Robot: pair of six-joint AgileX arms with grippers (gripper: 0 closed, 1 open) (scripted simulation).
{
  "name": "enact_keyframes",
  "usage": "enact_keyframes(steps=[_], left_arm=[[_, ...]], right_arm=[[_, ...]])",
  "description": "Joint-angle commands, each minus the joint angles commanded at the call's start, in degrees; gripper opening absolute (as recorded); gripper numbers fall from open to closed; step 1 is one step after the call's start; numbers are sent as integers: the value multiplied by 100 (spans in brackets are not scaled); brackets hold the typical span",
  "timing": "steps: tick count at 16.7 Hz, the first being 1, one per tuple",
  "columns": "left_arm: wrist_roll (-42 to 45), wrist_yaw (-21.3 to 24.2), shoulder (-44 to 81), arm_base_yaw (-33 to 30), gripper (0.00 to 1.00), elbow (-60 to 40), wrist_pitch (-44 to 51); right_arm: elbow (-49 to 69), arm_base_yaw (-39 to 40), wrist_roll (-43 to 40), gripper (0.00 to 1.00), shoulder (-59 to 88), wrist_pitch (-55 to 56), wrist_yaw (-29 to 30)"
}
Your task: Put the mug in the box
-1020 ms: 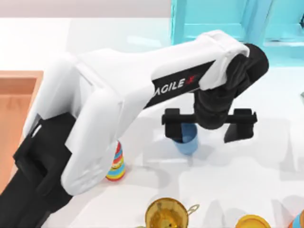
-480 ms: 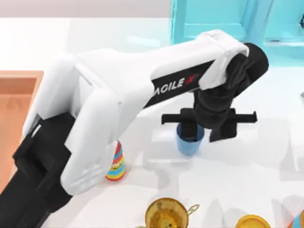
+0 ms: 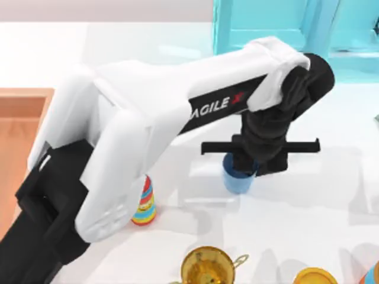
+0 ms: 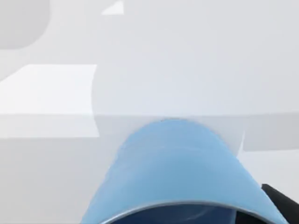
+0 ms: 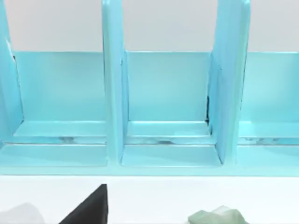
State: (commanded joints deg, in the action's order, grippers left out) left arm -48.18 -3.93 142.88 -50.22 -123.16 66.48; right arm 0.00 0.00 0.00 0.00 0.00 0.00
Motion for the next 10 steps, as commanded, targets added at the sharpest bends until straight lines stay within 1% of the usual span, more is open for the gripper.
enact_keyframes(steps=[4, 6, 8, 10], left_arm=[[14, 1, -13, -11, 0, 8, 5], [203, 7, -160, 171, 0, 133, 46], [615, 24, -484, 586, 0, 403, 129], [1244, 52, -957, 1230, 0, 789, 230]], right_arm=[[0, 0, 0, 100, 0, 0, 0], [0, 0, 0, 100, 0, 0, 0], [0, 0, 0, 100, 0, 0, 0], [0, 0, 0, 100, 0, 0, 0]])
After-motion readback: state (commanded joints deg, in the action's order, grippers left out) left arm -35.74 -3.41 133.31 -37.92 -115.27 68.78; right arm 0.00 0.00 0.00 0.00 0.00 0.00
